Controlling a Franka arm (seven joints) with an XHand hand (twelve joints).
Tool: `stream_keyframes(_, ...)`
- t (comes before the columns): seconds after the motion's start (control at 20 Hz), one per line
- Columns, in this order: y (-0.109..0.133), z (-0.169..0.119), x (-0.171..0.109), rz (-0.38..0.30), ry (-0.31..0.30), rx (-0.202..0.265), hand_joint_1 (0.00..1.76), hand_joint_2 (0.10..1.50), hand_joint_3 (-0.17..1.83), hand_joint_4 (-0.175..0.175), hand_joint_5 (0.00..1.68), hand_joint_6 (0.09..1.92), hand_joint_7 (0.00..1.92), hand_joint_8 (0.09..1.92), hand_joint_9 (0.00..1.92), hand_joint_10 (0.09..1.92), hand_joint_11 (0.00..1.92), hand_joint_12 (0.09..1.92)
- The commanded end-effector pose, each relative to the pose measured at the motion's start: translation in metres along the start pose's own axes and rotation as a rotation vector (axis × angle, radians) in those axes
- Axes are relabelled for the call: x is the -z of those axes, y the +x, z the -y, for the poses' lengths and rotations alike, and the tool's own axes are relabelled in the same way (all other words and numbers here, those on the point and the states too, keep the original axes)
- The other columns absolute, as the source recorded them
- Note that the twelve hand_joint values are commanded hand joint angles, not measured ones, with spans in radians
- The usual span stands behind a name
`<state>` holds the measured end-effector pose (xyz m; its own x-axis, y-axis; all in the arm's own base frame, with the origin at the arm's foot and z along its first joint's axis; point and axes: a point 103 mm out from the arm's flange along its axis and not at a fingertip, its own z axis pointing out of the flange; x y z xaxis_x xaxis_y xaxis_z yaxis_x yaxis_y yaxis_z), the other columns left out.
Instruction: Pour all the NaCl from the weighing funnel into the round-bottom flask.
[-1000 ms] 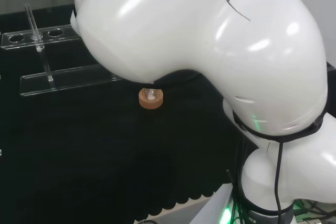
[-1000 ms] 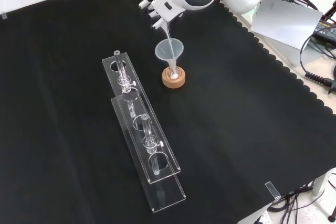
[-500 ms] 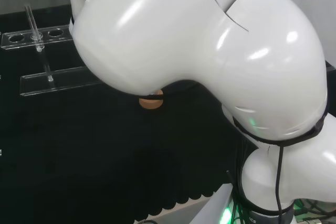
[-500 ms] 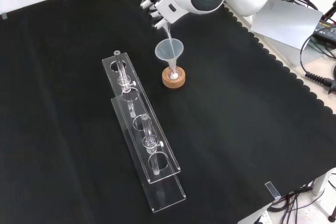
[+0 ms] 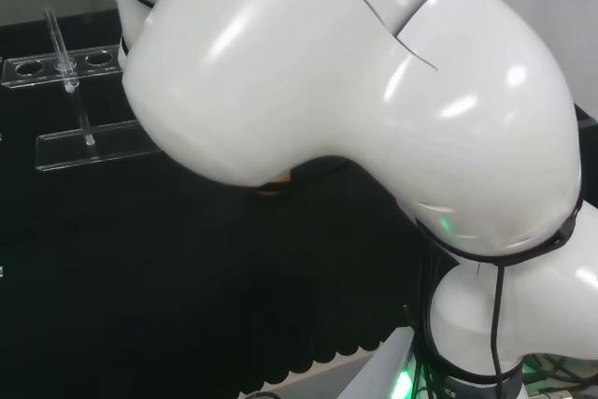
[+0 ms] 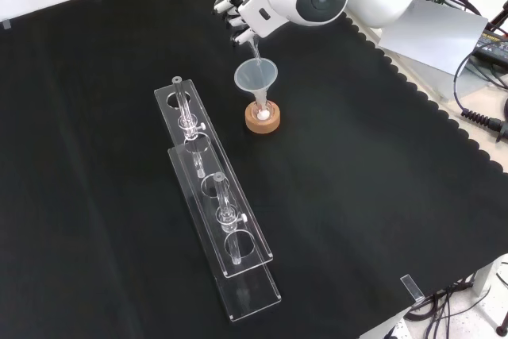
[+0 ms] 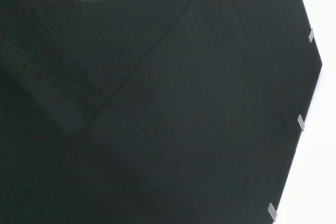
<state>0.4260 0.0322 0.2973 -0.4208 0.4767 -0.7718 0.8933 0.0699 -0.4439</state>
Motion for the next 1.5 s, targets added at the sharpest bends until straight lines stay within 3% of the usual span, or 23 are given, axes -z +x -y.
stream_keyframes(0.05,0.002,0.0,0.007,0.027,-0.005,-0.001,1.04,1.03,0.1,0.175,1.05,0.91,1.17,0.43,1.32,0.13,0.94,0.96)
stream_keyframes(0.55,0.006,0.001,0.009,0.125,0.001,-0.011,1.04,1.03,0.11,0.175,1.05,0.91,1.17,0.43,1.32,0.13,0.94,0.95)
stream_keyframes(1.5,0.006,0.0,0.018,0.245,0.004,-0.038,1.04,1.02,0.12,0.175,1.05,0.91,1.17,0.43,1.33,0.12,0.94,0.95)
